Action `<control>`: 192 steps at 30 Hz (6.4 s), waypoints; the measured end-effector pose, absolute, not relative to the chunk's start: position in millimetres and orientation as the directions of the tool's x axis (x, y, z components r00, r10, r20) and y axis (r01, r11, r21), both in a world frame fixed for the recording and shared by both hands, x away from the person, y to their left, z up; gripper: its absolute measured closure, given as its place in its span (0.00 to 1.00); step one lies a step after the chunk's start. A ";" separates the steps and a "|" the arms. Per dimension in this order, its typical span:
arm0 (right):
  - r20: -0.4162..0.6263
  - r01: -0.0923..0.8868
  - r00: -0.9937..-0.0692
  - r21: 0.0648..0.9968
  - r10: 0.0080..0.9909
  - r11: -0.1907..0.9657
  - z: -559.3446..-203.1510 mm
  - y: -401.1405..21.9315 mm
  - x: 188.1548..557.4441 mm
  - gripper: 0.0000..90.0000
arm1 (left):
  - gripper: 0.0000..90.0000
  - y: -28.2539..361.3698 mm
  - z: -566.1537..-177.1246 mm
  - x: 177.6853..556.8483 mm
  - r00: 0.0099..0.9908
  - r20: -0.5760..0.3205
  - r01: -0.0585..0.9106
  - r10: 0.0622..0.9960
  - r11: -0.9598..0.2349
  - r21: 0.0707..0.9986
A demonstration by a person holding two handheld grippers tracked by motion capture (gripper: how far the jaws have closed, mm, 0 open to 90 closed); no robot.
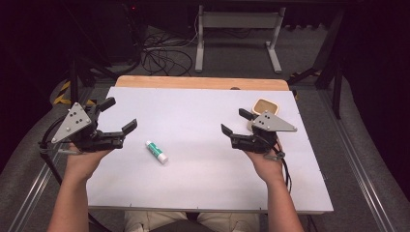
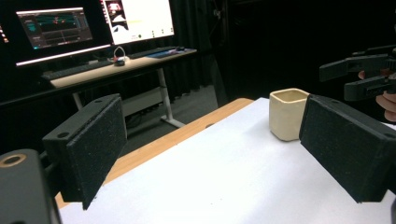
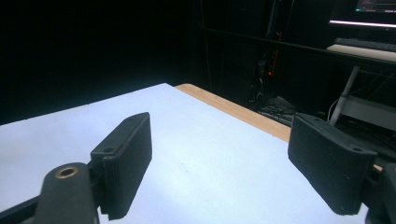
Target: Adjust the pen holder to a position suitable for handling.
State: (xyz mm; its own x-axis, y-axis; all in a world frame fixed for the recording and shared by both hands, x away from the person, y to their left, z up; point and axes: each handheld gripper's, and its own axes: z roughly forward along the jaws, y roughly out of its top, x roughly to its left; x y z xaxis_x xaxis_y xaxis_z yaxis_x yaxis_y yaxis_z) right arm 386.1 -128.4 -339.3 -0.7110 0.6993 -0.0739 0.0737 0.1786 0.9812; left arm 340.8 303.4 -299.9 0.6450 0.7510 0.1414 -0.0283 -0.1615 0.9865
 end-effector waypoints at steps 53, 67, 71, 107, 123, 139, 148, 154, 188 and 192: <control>-0.032 0.141 -0.803 0.960 0.595 0.242 -382.2 -40.7 385.2 0.32 | 0.13 303.6 -304.1 344.2 0.654 0.139 -0.015 0.744 -0.172 0.985; -0.028 0.165 -0.815 0.946 0.578 0.279 -401.9 -13.4 381.9 0.33 | 0.13 305.2 -304.5 344.8 0.651 0.132 -0.010 0.747 -0.166 0.986; -0.022 0.177 -0.824 0.939 0.567 0.294 -409.3 -3.9 380.8 0.33 | 0.13 305.1 -304.7 345.0 0.649 0.134 -0.011 0.748 -0.167 0.986; 0.031 0.248 -0.843 0.909 0.537 0.337 -438.3 35.2 389.7 0.40 | 0.13 306.1 -306.0 345.3 0.637 0.134 -0.010 0.759 -0.165 0.986; 0.012 0.270 -0.842 0.875 0.540 0.401 -452.6 53.9 393.3 0.40 | 0.13 306.7 -306.2 345.4 0.635 0.135 -0.010 0.760 -0.166 0.986; -0.003 0.295 -0.838 0.839 0.546 0.457 -459.6 61.8 396.9 0.42 | 0.13 307.2 -306.1 345.1 0.635 0.136 -0.014 0.760 -0.165 0.986; -0.019 0.293 -0.842 0.823 0.539 0.487 -460.9 65.6 396.5 0.46 | 0.14 307.3 -306.7 345.7 0.637 0.138 -0.013 0.759 -0.168 0.986; -0.035 0.294 -0.843 0.807 0.537 0.513 -461.6 71.9 396.0 0.50 | 0.14 306.5 -306.9 345.7 0.638 0.139 -0.012 0.757 -0.171 0.985; -0.041 0.276 -0.844 0.821 0.534 0.499 -447.2 59.9 395.0 0.73 | 0.15 306.8 -310.3 347.5 0.639 0.155 -0.008 0.753 -0.195 0.981; -0.050 0.258 -0.839 0.840 0.542 0.478 -439.3 53.2 394.6 0.73 | 0.16 306.0 -311.7 348.2 0.642 0.159 -0.005 0.750 -0.203 0.979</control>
State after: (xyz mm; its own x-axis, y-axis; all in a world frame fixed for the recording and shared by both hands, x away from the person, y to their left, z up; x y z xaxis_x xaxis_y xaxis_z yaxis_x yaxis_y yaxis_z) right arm 394.6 53.2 -439.3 -0.8392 0.5415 -0.0497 0.2583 0.4775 0.8398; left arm 348.2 306.0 -311.7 0.6418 0.7503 0.1586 -0.0048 -0.2030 0.9792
